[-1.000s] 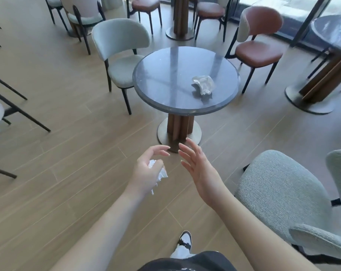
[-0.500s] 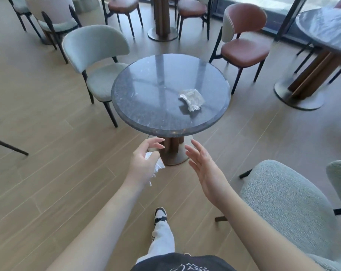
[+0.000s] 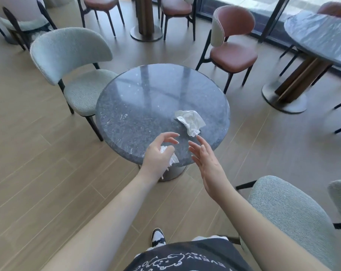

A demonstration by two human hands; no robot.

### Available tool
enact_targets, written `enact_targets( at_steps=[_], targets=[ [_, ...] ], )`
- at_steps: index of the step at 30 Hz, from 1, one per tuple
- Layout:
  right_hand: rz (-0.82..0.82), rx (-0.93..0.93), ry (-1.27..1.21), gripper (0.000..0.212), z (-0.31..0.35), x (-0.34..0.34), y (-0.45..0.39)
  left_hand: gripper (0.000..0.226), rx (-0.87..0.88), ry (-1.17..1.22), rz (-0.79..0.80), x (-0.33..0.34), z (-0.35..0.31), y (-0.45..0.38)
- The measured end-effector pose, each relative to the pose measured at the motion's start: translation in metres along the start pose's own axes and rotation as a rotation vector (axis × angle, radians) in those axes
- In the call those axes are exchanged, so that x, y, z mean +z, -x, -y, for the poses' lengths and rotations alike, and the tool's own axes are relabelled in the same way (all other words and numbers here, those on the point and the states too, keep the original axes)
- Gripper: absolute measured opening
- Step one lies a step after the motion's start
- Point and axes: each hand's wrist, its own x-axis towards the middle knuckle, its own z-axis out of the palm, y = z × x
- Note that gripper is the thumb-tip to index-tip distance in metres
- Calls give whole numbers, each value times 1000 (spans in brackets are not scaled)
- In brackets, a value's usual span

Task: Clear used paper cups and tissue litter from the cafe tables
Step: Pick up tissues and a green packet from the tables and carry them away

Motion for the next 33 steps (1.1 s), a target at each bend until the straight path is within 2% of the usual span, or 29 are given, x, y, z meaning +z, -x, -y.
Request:
enact_targets(
  at_steps=[2,8,10,13,16,20,24,33],
  targets=[
    [-10,9,26,48,-3,-5,-17,39,-23,-14,-16,-3,5,-16],
    [7,90,108,33,-19,-24,-73,35,-99,-28,-42,-1,15,-52],
    [116,118,251,39,-23,-32,-94,33,-97,-50,-62,1,16,-65],
    [259,88,559,61,-30,-43,-132,26,-134,-93,-91,0,14,-82],
    [231,71,717,67,-36,-54,-173,17,-190,-114,-111,4,12,-93],
    [245,137,1018,61,-53,-62,-219,13,-248,-145,-127,16,13,-97],
    [318,182,1228,55,-70,-63,-246,21,-264,-156,-122,24,20,-98],
    [506,184,1420,64,-92,-67,-268,37,-285,-145,-152,28,25,-113]
  ],
)
